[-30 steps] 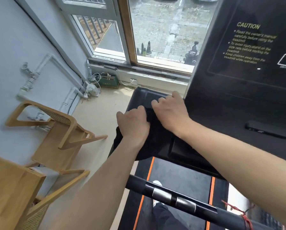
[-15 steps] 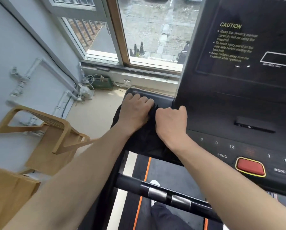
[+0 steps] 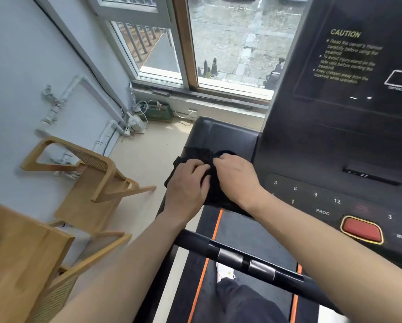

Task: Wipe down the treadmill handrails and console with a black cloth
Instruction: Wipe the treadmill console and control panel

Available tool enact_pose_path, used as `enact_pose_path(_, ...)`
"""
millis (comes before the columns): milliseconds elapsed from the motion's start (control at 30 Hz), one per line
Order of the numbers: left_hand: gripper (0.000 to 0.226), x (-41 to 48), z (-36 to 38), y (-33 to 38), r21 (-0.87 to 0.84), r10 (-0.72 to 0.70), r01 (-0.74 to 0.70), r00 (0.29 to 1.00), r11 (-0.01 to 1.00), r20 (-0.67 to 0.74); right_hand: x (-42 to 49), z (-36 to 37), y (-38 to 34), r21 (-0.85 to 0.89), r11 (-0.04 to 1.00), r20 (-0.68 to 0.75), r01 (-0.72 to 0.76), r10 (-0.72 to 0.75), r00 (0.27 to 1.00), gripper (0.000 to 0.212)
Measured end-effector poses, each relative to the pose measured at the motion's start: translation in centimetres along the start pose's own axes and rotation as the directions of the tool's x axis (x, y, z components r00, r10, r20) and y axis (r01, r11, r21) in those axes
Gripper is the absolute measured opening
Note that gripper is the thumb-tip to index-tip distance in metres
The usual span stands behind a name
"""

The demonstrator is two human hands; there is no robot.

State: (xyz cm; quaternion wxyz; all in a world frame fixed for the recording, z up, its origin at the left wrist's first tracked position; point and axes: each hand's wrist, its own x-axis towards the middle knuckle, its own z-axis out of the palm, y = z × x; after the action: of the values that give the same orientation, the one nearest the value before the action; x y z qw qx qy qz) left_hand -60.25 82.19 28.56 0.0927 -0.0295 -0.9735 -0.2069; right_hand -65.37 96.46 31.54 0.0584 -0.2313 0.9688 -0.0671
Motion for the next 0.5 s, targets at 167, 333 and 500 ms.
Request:
enact_pose_path(167,0.034,-0.6,1.2,-0.2,-0.056,0.152,-0.151,0.988,0.987,0.023,-1.6,-1.1,1.9,-0.129,0.975,0.151,0.179,-0.159,0.976,0.026)
enact_pose_path(333,0.047,2.6,1.1,-0.3,0.028,0.311,-0.323,0.929,0.946,0.203,-1.7,-2.4,1.5,-0.209,0.964,0.122,0.165,-0.141,0.982,0.031)
enact_pose_path(500,0.047,4.2,1.3,0.2,0.177,0.408,-0.462,0.871,0.869,0.274,-4.7,0.3,1.1,-0.183,0.983,0.004,-0.029,0.03,1.0,0.032)
